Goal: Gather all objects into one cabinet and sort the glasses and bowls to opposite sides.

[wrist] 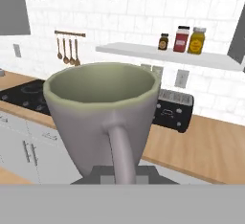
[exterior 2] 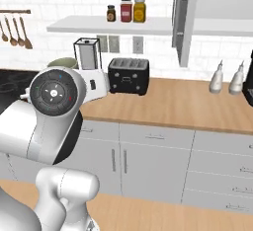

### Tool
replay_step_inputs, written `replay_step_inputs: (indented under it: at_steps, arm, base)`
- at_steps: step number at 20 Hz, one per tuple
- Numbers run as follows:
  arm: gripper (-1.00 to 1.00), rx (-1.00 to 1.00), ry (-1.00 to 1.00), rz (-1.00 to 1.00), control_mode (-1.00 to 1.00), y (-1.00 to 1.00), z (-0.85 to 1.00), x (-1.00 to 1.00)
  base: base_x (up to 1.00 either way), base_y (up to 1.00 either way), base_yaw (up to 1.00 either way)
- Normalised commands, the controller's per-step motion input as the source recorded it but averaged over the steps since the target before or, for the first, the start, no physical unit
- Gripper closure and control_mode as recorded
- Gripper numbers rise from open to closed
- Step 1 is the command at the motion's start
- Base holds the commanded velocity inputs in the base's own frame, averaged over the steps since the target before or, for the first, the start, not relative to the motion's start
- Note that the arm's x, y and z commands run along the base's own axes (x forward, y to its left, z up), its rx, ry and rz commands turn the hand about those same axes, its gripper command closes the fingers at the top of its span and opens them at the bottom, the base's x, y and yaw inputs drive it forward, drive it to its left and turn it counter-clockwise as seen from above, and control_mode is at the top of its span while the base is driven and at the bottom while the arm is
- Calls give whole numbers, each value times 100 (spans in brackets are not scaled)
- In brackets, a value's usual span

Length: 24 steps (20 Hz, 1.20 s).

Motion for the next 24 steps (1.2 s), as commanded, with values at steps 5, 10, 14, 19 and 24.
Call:
replay_step_inputs:
  at_steps: [5, 10, 14, 19, 24]
  arm:
    - [100, 0, 0, 0, 100, 0, 0, 0]
    - [100, 0, 0, 0, 100, 0, 0, 0]
    - [100, 0, 0, 0, 100, 0, 0, 0]
    - [100, 0, 0, 0, 100, 0, 0, 0]
    - [100, 0, 0, 0, 100, 0, 0, 0]
  base:
    - [-13, 100, 0]
    - [-12, 100, 0]
    - [-3, 100, 0]
    - [0, 100, 0]
    - [0, 100, 0]
